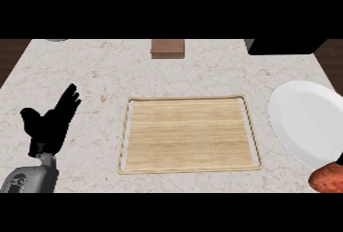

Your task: Pick the sweet potato from the tray and place it in the plate

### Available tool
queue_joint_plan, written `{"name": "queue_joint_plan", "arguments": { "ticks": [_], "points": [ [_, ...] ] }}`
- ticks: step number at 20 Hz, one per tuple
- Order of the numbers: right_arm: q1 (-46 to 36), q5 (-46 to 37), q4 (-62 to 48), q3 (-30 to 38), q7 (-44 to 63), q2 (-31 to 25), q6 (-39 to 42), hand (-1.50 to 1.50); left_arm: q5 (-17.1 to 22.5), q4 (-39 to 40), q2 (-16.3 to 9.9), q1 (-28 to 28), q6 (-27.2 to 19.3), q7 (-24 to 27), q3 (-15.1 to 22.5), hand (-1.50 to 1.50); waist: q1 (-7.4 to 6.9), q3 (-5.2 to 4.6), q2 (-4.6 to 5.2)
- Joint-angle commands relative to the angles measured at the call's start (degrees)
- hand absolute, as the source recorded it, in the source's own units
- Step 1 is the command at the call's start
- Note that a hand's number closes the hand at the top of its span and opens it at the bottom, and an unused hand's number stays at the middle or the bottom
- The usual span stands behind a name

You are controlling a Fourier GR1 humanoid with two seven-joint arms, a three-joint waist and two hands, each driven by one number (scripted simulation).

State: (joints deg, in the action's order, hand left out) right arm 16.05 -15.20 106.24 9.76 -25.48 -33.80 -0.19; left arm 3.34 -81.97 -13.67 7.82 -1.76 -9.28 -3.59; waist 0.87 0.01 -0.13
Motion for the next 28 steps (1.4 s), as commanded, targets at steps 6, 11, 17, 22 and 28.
{"name": "queue_joint_plan", "arguments": {
  "ticks": [6,11,17,22,28],
  "points": [
    [-17.5,1.3,-26.3,7.5,-3.7,-4.5,4.8,1.5,-0.9,0.5,0.9,4.1,0.0,-3.1,0.3,0.0,-1.28,0.02,0.24],
    [-23.9,-8.5,-38.3,3.3,-6.4,-6.3,2.4,1.5,0.3,0.6,0.0,3.6,2.4,-2.4,-0.7,0.0,-1.78,0.02,0.36],
    [-30.5,-7.9,-59.2,2.3,-14.6,-8.8,11.3,-1.5,-0.8,2.0,1.0,2.8,2.2,0.1,0.0,0.0,-2.54,0.11,0.63],
    [-40.3,-11.3,-72.2,1.1,-26.9,-8.3,10.4,-1.5,-2.0,0.8,2.5,1.9,1.0,-0.3,0.9,0.0,-2.45,0.13,0.55],
    [-40.3,-1.9,-69.2,6.5,-37.9,-8.4,18.6,-1.5,-1.5,2.7,1.0,2.5,1.5,0.6,-1.1,0.0,-1.3,0.08,0.36]
  ]
}}
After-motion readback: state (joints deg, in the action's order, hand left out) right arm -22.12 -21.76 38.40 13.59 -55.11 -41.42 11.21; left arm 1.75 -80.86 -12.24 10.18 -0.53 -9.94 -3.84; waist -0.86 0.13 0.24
